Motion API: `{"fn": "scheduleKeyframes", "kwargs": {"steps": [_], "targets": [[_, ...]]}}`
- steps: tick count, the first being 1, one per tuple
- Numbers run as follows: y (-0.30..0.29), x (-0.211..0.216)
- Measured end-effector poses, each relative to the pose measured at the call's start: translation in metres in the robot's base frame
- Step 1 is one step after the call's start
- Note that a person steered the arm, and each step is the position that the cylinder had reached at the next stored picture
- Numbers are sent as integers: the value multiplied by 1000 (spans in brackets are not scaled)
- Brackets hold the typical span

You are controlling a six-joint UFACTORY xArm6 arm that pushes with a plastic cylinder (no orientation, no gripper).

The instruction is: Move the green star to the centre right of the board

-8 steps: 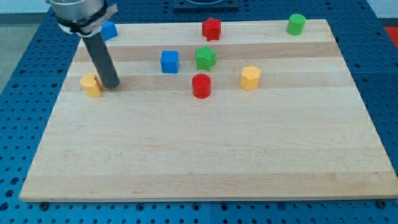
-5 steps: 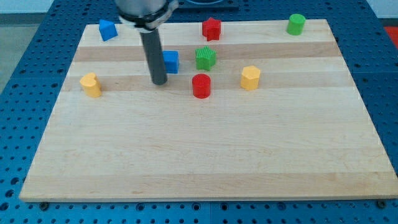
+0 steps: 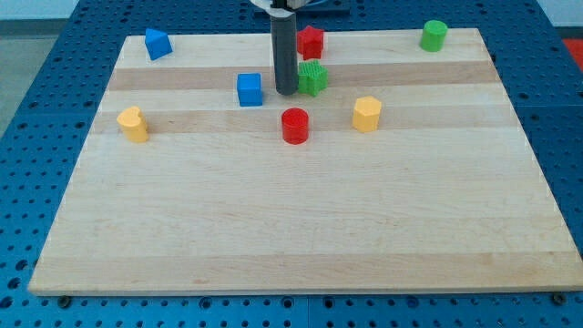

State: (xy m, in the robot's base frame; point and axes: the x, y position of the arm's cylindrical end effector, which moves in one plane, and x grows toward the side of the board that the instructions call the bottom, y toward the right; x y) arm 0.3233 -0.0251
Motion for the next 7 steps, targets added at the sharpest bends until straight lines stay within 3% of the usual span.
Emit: {"fn": "scheduleKeyframes", "kwargs": {"steps": [5, 7], "targets": [[8, -33], [84, -10]]}}
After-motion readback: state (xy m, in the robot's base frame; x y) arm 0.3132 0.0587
